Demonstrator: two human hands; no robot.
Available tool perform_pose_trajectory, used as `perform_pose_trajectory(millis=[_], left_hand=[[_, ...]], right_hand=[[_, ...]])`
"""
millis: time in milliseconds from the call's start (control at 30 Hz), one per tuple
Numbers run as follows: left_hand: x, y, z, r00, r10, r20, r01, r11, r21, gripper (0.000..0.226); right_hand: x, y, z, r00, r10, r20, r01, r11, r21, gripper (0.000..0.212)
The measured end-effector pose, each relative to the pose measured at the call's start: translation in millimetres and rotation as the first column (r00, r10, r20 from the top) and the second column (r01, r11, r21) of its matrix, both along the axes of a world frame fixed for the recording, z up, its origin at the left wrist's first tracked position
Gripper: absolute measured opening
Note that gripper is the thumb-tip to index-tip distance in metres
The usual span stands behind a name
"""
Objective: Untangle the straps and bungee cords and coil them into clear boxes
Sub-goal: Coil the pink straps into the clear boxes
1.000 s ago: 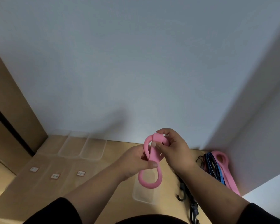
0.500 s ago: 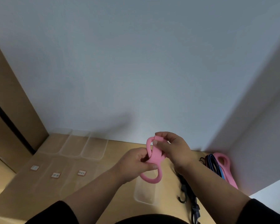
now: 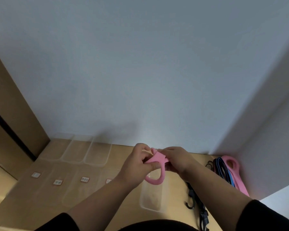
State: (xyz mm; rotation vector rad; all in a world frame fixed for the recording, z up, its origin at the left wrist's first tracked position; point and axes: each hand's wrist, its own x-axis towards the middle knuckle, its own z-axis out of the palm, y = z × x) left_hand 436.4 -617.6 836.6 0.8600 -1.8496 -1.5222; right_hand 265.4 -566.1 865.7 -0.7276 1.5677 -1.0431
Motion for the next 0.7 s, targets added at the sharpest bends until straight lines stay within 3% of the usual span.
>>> perform_pose_trajectory(millis=[100,233,467,600,700], left_hand=[[-1.3,-5.0,-0.1,1.0,0.016,-0.024,-0.016,0.999,-0.031,0.045],[-5.2,-8.0,1.7,0.995,0.09,0.05,-0.07,0.947,-0.313,0.02],[-9.0,-12.8,-5.0,0.997,0.042,0.07,-0.03,0.985,-0.171,0.028],[-13.3,-12.0,-2.9,0.997,0.059,0.042,-0.051,0.982,-0.181,0.023],[-16.2,-14.8,1.0,0.99,0.131,0.056,-0.118,0.972,-0.203,0.008]], right_hand=[[-0.2,1.4,-6.1,0.993,0.107,-0.045,-0.101,0.988,0.118,0.031],[6.1,2.1,-9.0,0.984,0.171,-0.05,-0.161,0.972,0.171,0.028],[7.5,3.2,-5.2,0.992,0.127,0.004,-0.127,0.983,0.134,0.033],[7.1,2.6,-1.7,0.996,0.076,0.044,-0.081,0.989,0.121,0.067],[9.2,2.4,-2.3,0.99,0.089,0.112,-0.096,0.993,0.066,0.077]])
